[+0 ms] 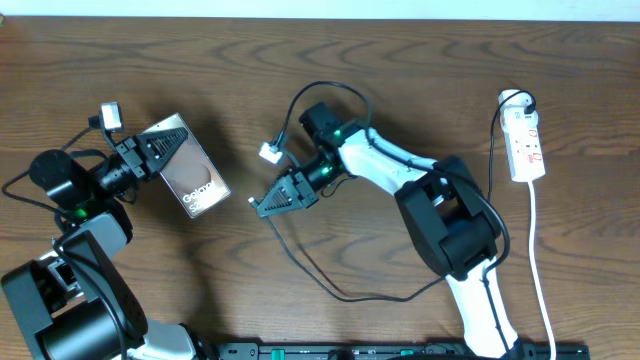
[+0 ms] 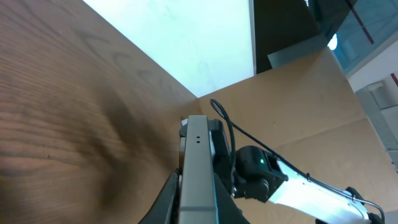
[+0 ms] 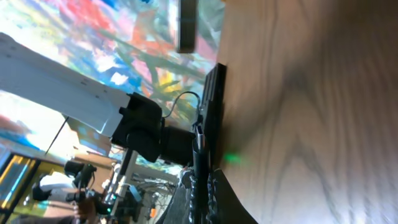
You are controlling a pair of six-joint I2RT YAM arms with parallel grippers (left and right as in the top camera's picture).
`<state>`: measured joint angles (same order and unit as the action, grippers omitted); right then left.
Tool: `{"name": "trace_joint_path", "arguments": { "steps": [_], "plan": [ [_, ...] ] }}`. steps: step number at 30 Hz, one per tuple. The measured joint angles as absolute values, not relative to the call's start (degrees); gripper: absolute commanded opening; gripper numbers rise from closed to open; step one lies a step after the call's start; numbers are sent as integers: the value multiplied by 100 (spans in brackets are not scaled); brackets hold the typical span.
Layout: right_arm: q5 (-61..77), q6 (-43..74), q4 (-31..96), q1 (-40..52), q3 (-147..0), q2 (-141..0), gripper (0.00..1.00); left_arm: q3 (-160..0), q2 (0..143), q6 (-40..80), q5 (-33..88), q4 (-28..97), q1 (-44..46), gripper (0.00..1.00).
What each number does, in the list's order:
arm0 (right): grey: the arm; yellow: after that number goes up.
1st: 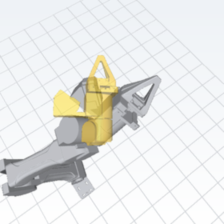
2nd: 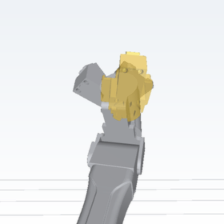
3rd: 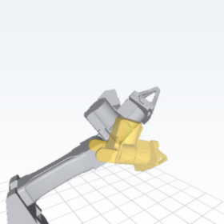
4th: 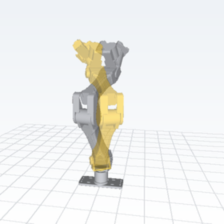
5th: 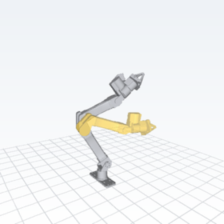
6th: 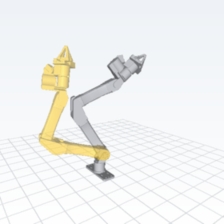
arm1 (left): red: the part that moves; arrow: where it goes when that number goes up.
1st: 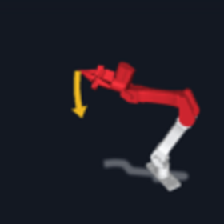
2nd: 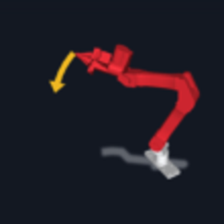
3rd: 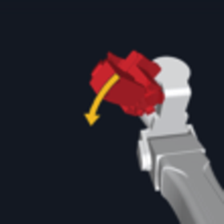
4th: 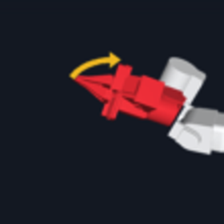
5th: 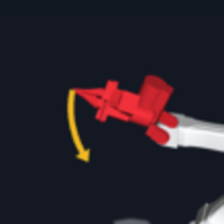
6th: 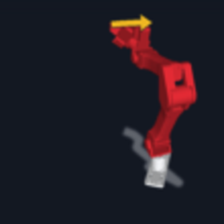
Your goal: Plug charger to phone and switch on socket
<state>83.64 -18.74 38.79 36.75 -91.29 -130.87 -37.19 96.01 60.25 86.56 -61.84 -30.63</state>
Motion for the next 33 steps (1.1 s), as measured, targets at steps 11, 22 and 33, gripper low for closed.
{"name": "trace_joint_path", "arguments": {
  "steps": [11,22,33],
  "plan": [
    [8490,-1791,3170,4099,-9129,-13087,1,-3719,9601,6075,8597,-6182,-2954,7],
    [8578,-893,2062,4095,-9129,-13087,1,-3719,9601,6130,8423,-6184,-2565,8],
    [8525,-523,1962,4095,-9129,-13087,1,-3719,9601,6152,8368,-6184,-2565,7]
  ]
}}
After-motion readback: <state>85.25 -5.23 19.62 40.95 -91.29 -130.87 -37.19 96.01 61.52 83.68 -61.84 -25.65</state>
